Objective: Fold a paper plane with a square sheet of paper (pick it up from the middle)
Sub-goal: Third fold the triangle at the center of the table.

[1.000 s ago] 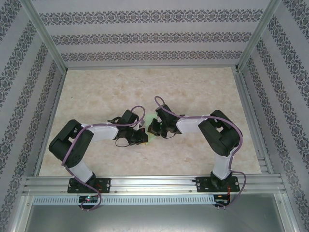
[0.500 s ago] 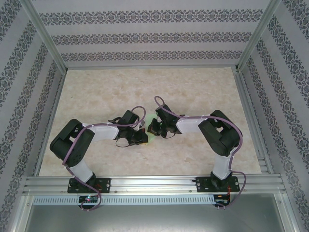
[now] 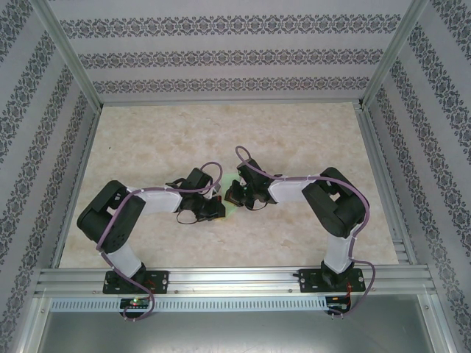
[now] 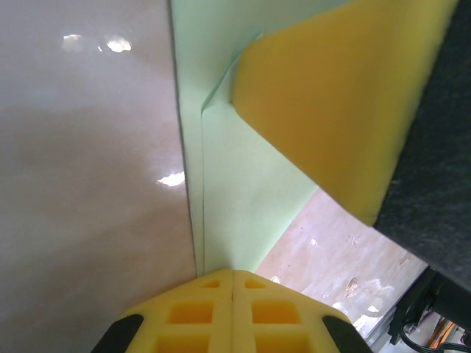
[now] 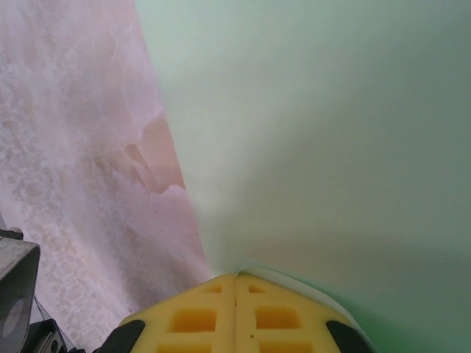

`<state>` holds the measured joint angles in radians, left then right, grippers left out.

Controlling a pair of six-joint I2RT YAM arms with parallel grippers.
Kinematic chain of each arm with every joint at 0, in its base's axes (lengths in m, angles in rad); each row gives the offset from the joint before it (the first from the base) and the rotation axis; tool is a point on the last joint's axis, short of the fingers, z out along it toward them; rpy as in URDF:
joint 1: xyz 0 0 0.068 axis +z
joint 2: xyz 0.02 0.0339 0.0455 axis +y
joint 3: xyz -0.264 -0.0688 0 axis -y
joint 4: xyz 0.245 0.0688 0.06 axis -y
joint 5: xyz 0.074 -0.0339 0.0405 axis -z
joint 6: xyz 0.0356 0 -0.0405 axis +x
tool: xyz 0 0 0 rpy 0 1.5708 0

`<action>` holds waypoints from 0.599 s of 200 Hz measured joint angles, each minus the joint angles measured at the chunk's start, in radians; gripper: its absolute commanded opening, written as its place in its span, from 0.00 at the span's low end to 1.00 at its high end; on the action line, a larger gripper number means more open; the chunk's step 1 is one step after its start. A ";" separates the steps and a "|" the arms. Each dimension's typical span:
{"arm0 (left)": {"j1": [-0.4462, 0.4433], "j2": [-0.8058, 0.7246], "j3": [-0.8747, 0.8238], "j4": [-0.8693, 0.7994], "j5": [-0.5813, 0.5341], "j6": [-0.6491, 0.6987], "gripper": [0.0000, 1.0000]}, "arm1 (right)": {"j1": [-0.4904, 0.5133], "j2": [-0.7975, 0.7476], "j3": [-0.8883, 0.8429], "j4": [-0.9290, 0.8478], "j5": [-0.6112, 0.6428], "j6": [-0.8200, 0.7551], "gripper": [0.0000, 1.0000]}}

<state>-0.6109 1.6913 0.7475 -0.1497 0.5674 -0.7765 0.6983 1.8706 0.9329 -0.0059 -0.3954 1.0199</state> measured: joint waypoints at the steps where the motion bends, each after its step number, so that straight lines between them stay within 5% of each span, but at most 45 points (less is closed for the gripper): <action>1: 0.000 0.000 0.000 0.000 0.000 0.000 0.05 | 0.000 0.000 0.000 0.000 0.000 0.000 0.00; 72: -0.001 0.002 0.015 -0.036 -0.016 0.000 0.04 | -0.003 -0.049 0.000 -0.039 0.008 -0.025 0.29; 120: -0.006 0.002 0.024 -0.056 -0.031 -0.001 0.03 | -0.016 -0.215 -0.049 -0.069 0.050 -0.065 0.22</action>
<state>-0.6167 1.6928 0.7719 -0.2058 0.5362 -0.7773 0.6827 1.6558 0.8841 -0.0750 -0.3450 0.9550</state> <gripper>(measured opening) 0.054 0.262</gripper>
